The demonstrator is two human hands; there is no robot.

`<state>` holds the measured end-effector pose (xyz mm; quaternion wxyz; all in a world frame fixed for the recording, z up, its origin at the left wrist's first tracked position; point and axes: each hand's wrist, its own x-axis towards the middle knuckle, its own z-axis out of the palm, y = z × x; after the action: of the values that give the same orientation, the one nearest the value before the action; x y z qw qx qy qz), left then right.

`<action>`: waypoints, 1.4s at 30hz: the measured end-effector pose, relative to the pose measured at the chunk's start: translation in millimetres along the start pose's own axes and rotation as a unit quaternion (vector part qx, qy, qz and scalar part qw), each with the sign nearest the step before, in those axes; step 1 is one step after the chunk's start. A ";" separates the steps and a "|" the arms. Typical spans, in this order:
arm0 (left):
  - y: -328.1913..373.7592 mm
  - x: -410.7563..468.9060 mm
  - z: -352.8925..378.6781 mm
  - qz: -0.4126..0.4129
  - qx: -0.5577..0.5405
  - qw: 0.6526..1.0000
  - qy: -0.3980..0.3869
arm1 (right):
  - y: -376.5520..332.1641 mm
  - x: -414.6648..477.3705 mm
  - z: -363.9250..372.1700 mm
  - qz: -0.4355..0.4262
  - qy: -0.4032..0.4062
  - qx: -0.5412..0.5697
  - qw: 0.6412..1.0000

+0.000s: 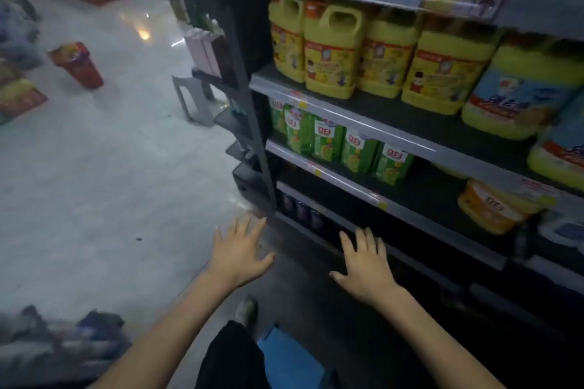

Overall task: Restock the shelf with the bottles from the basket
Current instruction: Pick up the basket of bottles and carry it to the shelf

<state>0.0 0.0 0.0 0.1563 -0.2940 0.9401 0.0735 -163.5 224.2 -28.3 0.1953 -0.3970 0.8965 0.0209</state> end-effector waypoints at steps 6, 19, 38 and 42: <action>-63.1 33.8 24.5 -0.046 -0.010 0.999 -0.014 | -60.1 66.0 5.7 -0.038 0.001 -0.011 0.999; -316.5 127.0 17.7 -0.154 -0.145 0.976 -0.046 | -295.5 296.3 -47.0 -0.095 -0.032 -0.045 0.994; -616.8 253.0 -54.3 -0.304 -0.202 0.930 0.035 | -584.9 564.6 -115.0 -0.243 -0.028 -0.045 0.969; -690.6 327.7 -94.6 -0.331 -0.184 0.925 0.037 | -637.1 665.8 -143.2 -0.260 -0.024 -0.041 0.964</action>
<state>118.8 -759.1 -53.5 0.0797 -0.6146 0.7642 0.1786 -157.6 -707.6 -65.4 0.1987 -0.6234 0.7560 0.0160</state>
